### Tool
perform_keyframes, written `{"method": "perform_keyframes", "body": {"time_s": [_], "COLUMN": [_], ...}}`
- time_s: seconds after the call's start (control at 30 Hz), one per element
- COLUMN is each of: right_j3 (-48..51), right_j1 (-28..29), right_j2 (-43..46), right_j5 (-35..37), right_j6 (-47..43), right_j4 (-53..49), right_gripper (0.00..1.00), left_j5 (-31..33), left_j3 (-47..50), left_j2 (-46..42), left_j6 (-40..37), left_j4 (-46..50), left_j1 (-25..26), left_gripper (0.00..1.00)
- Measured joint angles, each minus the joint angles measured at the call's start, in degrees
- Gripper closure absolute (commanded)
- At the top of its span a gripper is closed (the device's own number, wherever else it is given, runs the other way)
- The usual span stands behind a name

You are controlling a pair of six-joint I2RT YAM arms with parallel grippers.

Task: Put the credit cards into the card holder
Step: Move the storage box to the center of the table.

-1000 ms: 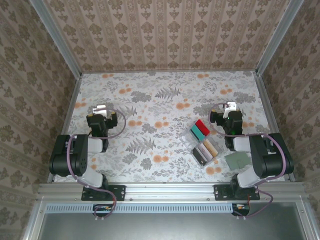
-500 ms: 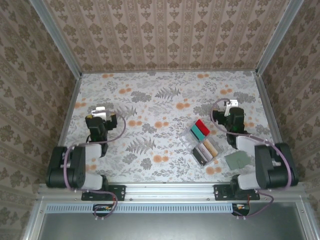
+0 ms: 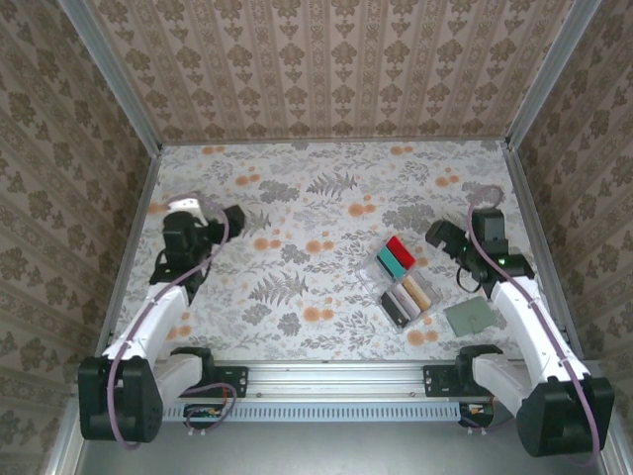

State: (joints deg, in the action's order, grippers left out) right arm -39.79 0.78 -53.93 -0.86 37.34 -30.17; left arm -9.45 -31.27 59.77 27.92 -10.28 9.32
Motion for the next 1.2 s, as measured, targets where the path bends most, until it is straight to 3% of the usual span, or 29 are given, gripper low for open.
{"method": "perform_keyframes", "body": {"time_s": [0.17,0.37,0.8,1.07,1.2], "right_j3": [4.9,7.1,11.9,15.0,15.2], "right_j1": [0.0,0.9,6.6,18.6,21.6], "right_j2": [10.8,18.6,23.5,18.2,13.9], "right_j5": [-2.8,-9.9,-18.1,-20.6,-20.3], "right_j6": [6.5,11.1,14.4,20.3,22.5], "right_j4": [-9.0,-13.6,-20.9,-9.2,-3.1], "right_gripper": [0.0,0.0,0.0,0.0,0.0], "left_j5": [-2.8,-1.2,2.5,3.8,4.8], "left_j3": [0.0,0.0,-3.0,-4.3,-4.8], "left_j2": [1.9,6.4,13.1,15.0,15.0], "left_j6": [2.5,3.9,4.5,4.7,4.7], "left_j4": [1.8,2.1,1.5,1.3,1.6], "left_j1": [15.3,25.5,29.7,29.7,30.1], "left_gripper": [0.0,0.0,0.0,0.0,0.0]}}
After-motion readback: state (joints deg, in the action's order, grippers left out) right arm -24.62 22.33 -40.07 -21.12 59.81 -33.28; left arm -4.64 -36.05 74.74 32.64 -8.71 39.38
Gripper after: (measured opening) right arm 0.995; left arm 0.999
